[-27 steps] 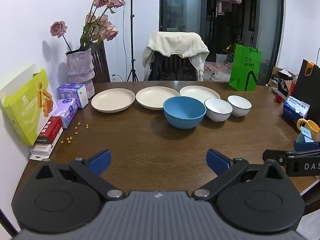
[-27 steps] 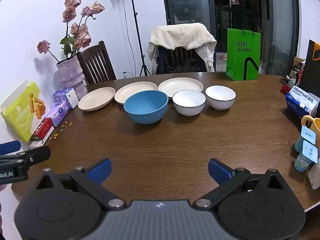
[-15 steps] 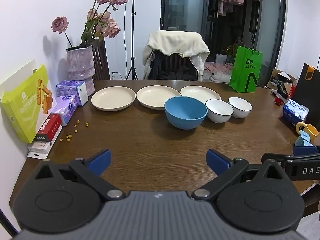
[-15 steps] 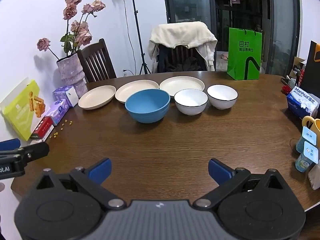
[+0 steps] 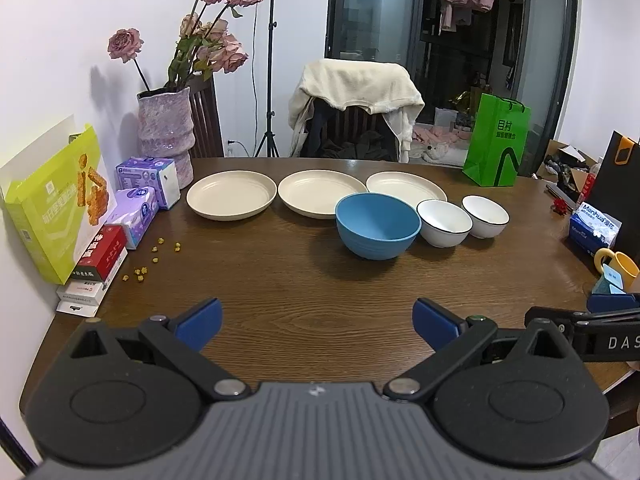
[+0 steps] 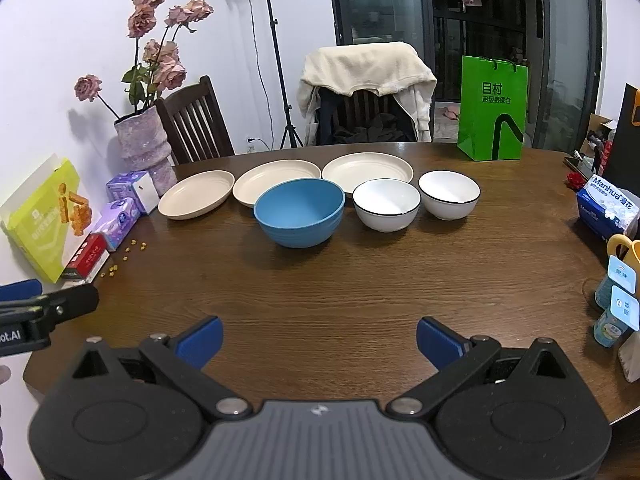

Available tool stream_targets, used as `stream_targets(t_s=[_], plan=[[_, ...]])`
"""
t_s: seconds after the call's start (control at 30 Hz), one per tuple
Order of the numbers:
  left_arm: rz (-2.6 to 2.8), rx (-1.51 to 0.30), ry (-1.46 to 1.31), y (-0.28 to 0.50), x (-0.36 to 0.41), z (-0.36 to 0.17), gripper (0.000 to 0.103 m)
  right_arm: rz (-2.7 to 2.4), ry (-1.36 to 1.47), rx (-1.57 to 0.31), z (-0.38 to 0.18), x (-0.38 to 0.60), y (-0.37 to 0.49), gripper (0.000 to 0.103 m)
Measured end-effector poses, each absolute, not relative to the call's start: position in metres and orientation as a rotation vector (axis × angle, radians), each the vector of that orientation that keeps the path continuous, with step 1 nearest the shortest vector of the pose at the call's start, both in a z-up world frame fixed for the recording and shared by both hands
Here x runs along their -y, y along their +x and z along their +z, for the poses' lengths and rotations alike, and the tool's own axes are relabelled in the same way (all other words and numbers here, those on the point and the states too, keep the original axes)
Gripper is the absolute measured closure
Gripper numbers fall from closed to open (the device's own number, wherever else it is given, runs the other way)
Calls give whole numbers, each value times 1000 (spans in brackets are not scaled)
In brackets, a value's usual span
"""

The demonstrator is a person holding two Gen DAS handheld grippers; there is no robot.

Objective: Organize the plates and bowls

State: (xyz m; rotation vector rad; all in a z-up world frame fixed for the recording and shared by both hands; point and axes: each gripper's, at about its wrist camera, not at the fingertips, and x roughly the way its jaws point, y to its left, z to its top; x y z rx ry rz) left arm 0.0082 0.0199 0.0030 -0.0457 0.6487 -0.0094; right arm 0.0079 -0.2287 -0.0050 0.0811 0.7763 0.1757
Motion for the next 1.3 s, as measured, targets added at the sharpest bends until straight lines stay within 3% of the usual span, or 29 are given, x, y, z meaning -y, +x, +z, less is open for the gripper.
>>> stream_targets(t_s=[1.3], plan=[[-3, -658, -59, 12, -17, 0, 0, 190, 58, -785, 0, 225, 17, 0]])
